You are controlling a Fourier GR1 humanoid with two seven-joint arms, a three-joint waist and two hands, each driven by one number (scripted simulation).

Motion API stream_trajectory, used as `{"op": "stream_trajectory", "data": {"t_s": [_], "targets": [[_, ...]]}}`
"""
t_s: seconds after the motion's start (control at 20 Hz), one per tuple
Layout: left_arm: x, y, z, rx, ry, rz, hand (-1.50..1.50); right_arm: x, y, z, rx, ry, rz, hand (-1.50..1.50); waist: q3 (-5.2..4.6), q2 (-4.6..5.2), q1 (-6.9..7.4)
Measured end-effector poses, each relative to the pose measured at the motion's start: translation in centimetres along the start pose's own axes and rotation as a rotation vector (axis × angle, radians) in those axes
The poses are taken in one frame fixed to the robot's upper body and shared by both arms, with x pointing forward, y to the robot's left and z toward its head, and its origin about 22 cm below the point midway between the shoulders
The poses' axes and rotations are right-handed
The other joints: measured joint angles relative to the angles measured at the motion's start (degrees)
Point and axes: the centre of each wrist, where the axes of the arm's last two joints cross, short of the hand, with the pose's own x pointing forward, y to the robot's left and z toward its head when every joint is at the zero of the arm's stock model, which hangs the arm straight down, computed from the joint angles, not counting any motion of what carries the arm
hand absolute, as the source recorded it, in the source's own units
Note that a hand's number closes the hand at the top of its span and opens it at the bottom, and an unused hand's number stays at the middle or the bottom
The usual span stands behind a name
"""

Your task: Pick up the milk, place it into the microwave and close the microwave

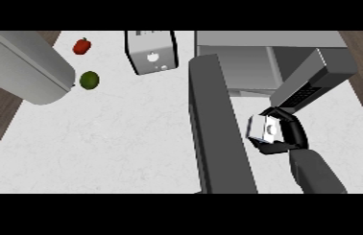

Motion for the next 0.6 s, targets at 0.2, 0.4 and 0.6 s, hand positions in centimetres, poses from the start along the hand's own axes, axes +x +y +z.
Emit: {"op": "stream_trajectory", "data": {"t_s": [0.2,0.4,0.6], "targets": [[0.2,0.5,0.3,0.017,0.004,-0.007,-1.5,0.9,1.4,-1.8,0.047,-0.048,-0.031,1.5,-0.07,-0.23,-0.47],[0.1,0.8,0.6,0.03,0.013,-0.012,-1.5,2.1,2.7,-3.1,0.07,-0.096,-0.048,1.5,-0.11,-0.36,-0.86],[0.0,0.8,1.0,0.035,0.017,-0.009,-1.5,4.4,4.0,-5.5,0.058,-0.126,-0.036,1.5,-0.12,-0.41,-0.94]]}}
